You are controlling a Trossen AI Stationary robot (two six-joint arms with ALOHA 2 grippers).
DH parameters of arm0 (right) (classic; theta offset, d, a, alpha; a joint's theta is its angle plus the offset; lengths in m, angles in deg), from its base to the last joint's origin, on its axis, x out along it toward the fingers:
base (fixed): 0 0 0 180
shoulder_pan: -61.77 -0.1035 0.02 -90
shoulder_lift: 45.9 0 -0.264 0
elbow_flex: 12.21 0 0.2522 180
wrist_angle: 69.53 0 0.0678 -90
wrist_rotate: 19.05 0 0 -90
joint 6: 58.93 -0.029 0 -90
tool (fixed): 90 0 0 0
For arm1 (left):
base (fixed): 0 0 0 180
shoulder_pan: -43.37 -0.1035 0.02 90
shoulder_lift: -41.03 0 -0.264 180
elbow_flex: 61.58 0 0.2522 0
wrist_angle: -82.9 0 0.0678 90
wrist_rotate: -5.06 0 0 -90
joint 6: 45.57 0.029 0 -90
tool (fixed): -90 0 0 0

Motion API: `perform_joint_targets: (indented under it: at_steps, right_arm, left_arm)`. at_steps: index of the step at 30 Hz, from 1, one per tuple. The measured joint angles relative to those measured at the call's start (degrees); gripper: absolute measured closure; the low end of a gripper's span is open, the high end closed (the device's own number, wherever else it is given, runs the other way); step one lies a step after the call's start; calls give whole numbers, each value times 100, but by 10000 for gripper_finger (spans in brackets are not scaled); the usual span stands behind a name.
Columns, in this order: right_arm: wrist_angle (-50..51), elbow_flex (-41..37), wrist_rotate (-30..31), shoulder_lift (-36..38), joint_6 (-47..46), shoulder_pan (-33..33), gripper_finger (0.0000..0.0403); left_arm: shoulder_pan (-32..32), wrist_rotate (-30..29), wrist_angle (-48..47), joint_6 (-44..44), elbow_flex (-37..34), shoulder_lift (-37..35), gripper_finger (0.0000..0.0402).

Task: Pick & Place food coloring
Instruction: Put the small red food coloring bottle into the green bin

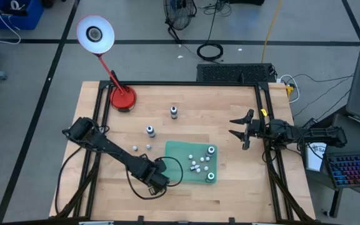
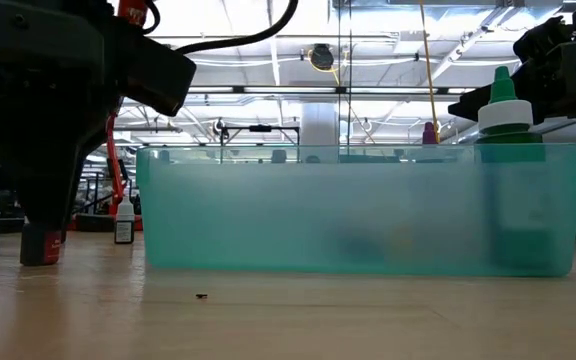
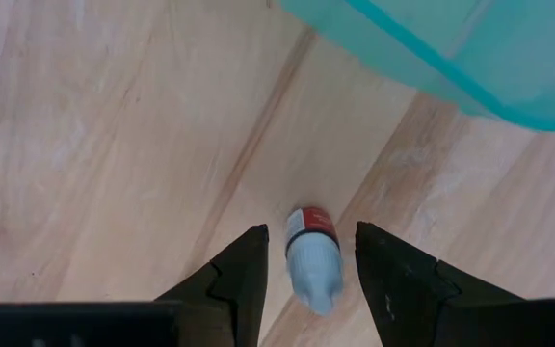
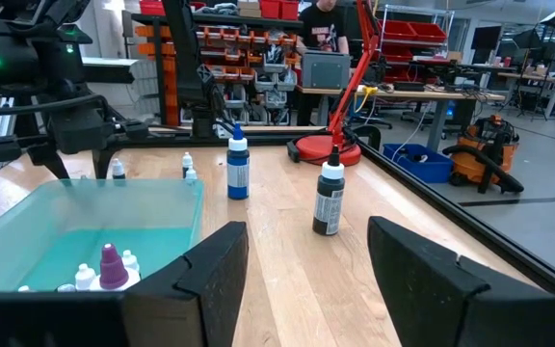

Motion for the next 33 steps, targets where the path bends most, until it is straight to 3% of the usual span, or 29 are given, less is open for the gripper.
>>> perform_joint_targets:
  at_steps: [21,33]
  right_arm:
    - [1,-1,1,0,-1,1,201]
    - [1,-1,0,0,0,0,201]
  left_arm:
    - [-1,-52,-4,32,0,0,245]
    - [-1,-48,-4,32,4,0,339]
